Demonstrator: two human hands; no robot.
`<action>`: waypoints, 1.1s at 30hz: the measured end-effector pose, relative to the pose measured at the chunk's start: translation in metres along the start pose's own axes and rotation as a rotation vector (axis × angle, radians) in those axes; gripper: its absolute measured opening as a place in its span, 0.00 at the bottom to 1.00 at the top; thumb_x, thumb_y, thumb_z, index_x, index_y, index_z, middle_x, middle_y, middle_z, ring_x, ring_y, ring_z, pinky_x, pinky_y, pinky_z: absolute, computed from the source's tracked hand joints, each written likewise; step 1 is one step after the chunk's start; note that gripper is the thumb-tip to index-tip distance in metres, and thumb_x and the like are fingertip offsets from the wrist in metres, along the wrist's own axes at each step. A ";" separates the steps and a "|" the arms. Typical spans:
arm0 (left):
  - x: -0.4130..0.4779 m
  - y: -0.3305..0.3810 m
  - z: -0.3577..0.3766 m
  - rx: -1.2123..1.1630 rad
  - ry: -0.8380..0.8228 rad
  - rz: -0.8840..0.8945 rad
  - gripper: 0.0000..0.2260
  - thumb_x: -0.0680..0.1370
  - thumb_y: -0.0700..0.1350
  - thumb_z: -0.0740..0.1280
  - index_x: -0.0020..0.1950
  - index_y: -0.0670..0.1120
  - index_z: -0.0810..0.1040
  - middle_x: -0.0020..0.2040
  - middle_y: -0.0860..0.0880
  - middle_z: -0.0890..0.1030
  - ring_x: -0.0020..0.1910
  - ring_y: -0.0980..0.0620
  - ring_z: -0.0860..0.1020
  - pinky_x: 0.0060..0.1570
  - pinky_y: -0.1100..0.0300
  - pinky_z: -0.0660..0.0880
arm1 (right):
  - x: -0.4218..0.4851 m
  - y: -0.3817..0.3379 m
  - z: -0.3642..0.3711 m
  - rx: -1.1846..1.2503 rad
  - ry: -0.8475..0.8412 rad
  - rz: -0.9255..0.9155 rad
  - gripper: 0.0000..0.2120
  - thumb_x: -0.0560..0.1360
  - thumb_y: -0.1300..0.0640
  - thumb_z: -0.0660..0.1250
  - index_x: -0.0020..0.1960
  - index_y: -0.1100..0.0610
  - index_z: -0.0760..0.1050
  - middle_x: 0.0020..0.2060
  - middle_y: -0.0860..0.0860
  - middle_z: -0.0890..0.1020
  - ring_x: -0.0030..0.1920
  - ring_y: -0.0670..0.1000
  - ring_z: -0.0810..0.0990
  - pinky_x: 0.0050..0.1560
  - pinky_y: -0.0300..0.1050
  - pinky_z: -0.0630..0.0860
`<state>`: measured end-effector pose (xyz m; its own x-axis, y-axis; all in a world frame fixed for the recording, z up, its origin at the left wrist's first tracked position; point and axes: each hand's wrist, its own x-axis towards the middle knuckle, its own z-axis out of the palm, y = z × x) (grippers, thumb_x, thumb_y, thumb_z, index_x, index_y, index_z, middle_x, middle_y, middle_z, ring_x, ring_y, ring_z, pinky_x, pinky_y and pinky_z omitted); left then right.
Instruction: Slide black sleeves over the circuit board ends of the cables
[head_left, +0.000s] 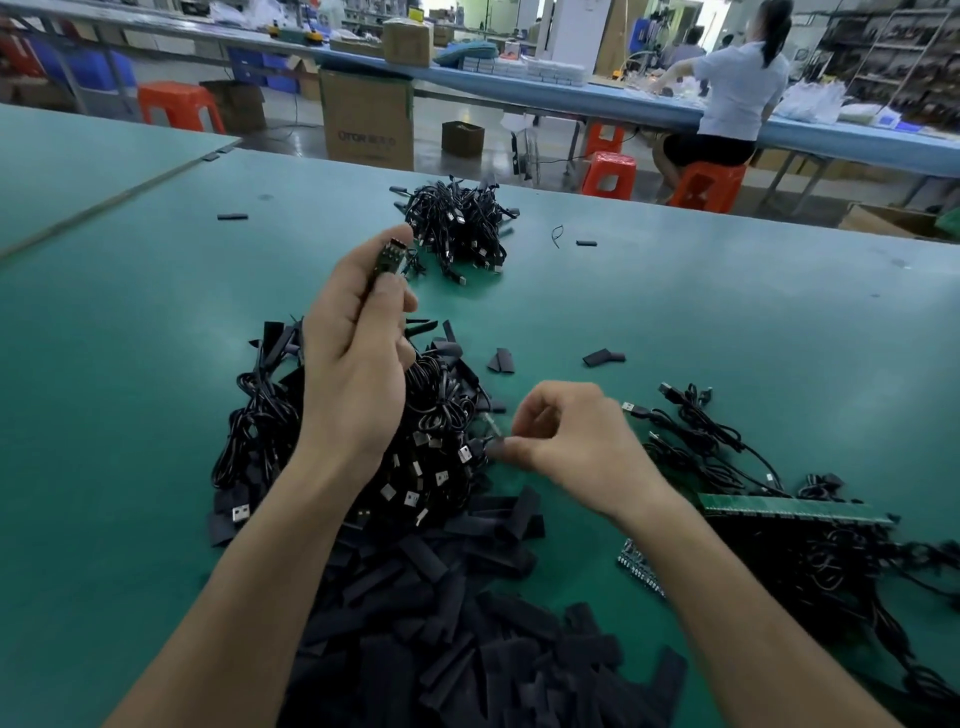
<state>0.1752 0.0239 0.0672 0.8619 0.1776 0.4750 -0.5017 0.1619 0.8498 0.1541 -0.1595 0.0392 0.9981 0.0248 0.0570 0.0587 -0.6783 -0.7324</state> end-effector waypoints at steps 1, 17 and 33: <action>0.000 -0.001 0.000 0.007 -0.012 0.001 0.16 0.82 0.41 0.56 0.66 0.53 0.76 0.39 0.57 0.75 0.32 0.60 0.66 0.31 0.67 0.67 | -0.003 -0.003 0.004 -0.080 -0.049 0.002 0.17 0.68 0.42 0.78 0.35 0.53 0.78 0.30 0.48 0.81 0.29 0.38 0.76 0.29 0.30 0.70; -0.003 -0.008 -0.001 0.079 -0.103 0.009 0.08 0.80 0.40 0.69 0.52 0.54 0.82 0.38 0.56 0.81 0.34 0.59 0.79 0.38 0.66 0.77 | -0.043 -0.021 0.055 -0.314 -0.378 -0.059 0.09 0.74 0.45 0.73 0.47 0.49 0.82 0.49 0.47 0.74 0.58 0.50 0.71 0.56 0.45 0.73; -0.006 -0.007 0.000 0.162 -0.120 -0.021 0.08 0.76 0.43 0.74 0.53 0.54 0.81 0.39 0.56 0.84 0.35 0.61 0.79 0.39 0.68 0.75 | -0.045 -0.016 0.066 -0.172 -0.338 -0.093 0.04 0.76 0.53 0.71 0.47 0.48 0.76 0.46 0.43 0.66 0.56 0.49 0.70 0.52 0.45 0.68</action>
<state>0.1734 0.0221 0.0584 0.8796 0.0570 0.4722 -0.4732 0.0043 0.8810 0.1095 -0.1012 0.0035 0.9407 0.3134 -0.1296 0.1740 -0.7740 -0.6088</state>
